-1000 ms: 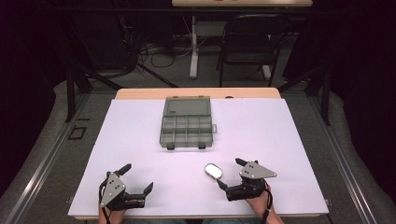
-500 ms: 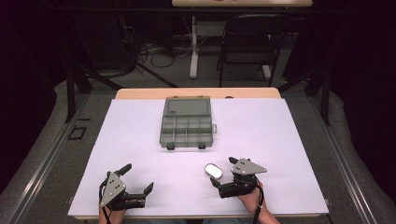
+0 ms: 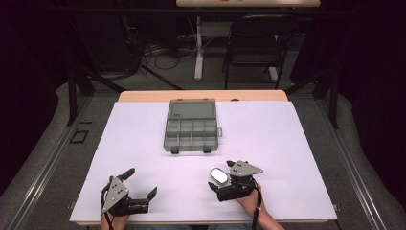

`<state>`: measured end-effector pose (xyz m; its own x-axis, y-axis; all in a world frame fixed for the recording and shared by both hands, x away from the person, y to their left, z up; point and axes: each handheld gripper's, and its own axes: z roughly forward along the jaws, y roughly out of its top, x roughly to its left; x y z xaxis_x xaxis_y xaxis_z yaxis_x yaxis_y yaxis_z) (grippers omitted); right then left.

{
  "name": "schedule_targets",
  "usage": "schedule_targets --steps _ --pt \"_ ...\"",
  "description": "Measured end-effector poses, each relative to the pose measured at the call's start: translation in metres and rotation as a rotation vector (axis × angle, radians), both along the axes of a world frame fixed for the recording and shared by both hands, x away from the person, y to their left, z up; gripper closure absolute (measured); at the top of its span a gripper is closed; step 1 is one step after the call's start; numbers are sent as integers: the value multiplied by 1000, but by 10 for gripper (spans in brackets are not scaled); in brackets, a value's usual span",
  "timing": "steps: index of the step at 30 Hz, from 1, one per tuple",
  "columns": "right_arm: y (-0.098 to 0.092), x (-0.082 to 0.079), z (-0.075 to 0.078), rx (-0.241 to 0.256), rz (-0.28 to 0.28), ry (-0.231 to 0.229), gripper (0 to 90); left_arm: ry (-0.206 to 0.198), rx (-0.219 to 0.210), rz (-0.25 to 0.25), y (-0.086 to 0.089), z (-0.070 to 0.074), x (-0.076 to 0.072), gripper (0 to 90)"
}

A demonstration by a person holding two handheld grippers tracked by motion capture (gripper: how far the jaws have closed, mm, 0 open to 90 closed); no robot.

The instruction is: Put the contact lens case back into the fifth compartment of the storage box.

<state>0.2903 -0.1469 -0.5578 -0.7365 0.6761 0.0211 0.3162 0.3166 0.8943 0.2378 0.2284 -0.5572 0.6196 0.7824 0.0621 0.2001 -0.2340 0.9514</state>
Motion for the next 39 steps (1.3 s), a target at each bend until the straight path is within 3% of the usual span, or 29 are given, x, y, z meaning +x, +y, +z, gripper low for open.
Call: schedule_targets --steps 12,21,23,24,31,39 --pt "2 9 -5 -3 16 48 0 1 3 2 -1 0 0 0" --pt "7 13 -7 -51 39 80 21 6 10 4 -2 0 1 0" --pt "7 14 -7 -66 24 83 68 6 9 2 -2 0 1 0" --pt "7 13 -7 -90 -1 86 159 2 9 1 -2 0 0 0" --pt "8 10 -6 -138 -37 102 339 4 11 6 -1 0 0 1" --pt "7 9 -8 -174 -47 125 448 5 15 0 -2 0 1 2"
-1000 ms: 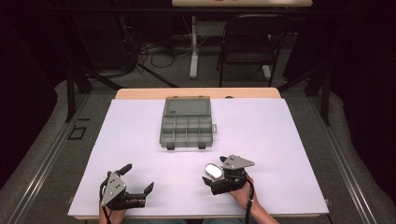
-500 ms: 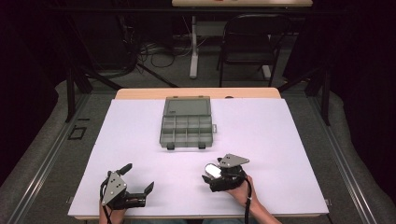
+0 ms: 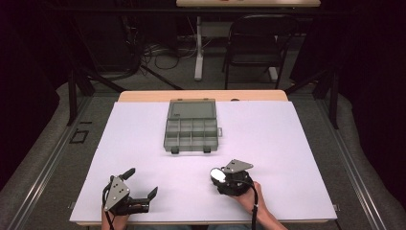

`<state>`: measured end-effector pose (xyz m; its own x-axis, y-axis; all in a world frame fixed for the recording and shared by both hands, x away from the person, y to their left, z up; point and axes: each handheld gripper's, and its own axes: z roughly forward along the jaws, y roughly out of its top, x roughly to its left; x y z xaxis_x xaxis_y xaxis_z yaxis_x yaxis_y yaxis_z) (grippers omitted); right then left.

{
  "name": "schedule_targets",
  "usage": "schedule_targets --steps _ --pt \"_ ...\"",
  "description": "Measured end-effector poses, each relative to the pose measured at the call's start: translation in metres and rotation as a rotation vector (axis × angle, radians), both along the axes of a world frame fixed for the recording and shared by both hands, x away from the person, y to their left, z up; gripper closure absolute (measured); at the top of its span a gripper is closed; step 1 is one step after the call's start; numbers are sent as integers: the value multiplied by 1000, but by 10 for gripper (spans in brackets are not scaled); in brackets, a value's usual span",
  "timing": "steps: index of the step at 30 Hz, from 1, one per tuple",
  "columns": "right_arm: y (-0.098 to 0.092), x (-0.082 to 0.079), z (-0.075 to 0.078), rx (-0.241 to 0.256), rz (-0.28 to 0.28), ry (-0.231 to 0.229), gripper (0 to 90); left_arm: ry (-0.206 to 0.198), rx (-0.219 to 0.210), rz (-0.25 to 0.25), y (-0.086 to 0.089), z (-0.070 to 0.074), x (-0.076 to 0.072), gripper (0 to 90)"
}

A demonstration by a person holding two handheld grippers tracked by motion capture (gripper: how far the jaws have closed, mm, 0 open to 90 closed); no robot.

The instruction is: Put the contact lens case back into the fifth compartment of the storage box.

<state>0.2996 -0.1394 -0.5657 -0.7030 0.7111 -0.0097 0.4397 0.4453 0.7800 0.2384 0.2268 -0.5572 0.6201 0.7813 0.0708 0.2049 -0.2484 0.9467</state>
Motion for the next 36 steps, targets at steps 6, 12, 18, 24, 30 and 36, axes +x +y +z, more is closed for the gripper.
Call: schedule_targets --steps 6,12,18,24,30,36 --pt "-1 0 -2 -15 -5 22 483 3 2 0 0 0 0 4" --pt "-3 1 -3 -9 4 23 492 2 4 -2 0 0 -1 6" --pt "-3 0 -1 -4 6 16 493 3 2 -2 0 0 -1 9" --pt "-6 -1 6 13 3 -4 493 2 2 1 1 0 0 10" --pt "-8 -2 10 21 1 -19 493 0 1 2 1 1 -1 12" --pt "-8 -3 14 21 10 -33 493 1 2 1 0 1 -1 13"
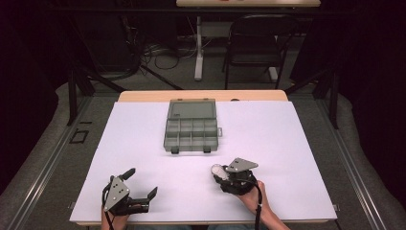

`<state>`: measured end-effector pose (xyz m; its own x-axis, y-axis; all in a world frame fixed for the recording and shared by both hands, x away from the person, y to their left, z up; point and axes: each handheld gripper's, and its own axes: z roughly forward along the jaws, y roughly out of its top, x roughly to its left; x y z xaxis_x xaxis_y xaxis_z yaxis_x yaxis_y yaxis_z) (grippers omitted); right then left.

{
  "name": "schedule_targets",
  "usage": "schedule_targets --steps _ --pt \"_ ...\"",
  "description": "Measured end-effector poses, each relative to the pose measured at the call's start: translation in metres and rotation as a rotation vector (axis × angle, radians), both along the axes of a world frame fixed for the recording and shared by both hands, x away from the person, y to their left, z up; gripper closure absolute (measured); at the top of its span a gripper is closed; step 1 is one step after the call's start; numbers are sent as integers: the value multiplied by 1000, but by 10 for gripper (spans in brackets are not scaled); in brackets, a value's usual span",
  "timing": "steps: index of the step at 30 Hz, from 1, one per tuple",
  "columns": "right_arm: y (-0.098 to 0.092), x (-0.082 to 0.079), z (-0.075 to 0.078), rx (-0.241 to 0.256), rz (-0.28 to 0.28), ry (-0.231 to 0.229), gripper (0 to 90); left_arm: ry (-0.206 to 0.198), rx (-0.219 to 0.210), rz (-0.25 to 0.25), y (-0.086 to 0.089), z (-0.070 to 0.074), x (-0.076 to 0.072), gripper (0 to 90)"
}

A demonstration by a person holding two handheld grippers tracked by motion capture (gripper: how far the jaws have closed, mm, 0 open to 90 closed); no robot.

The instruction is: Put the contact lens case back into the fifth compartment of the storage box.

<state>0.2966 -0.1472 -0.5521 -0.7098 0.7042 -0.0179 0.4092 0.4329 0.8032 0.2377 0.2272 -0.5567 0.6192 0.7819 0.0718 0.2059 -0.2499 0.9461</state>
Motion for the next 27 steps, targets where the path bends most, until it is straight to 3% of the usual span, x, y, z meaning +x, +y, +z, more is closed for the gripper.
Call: schedule_targets --steps 27 --pt "-3 -1 16 27 19 -36 493 -5 -2 1 1 1 -1 15"
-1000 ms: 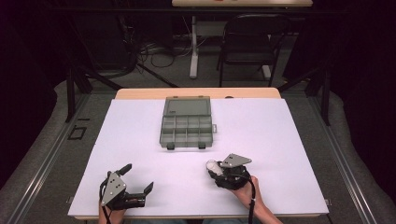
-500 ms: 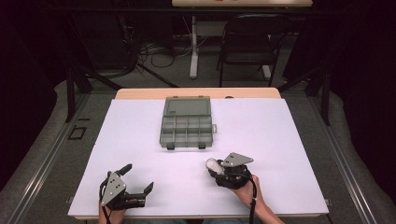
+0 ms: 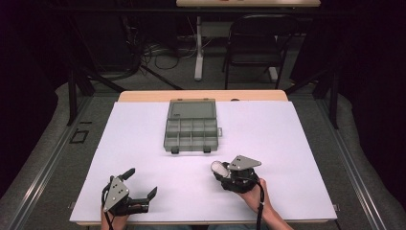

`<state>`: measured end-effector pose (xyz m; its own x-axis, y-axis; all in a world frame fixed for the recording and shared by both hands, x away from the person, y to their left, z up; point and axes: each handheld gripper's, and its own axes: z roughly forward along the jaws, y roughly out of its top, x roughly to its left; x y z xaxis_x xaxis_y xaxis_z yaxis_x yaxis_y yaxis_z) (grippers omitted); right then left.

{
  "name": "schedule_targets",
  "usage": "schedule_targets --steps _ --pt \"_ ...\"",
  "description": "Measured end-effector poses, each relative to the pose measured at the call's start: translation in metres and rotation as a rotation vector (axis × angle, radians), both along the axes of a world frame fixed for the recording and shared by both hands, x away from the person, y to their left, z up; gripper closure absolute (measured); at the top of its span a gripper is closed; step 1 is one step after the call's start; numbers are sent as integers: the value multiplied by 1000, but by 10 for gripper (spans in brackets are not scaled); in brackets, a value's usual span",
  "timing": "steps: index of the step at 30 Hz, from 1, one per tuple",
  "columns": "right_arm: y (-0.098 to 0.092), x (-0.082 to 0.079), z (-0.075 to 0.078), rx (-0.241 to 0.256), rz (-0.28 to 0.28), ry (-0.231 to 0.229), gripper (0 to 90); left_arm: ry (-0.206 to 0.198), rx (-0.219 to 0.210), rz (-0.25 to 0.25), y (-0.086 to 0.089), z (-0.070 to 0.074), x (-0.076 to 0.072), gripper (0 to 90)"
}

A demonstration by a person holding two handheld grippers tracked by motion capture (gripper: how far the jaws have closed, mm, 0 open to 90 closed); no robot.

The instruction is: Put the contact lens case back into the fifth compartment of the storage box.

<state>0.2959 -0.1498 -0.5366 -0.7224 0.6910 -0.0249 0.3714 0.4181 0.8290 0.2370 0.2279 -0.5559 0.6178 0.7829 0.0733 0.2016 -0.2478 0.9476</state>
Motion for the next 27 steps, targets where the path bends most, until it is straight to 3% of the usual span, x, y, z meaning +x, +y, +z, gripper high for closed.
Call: schedule_targets --steps 27 --pt "3 10 13 22 26 -14 493 0 -3 -2 0 1 2 17"
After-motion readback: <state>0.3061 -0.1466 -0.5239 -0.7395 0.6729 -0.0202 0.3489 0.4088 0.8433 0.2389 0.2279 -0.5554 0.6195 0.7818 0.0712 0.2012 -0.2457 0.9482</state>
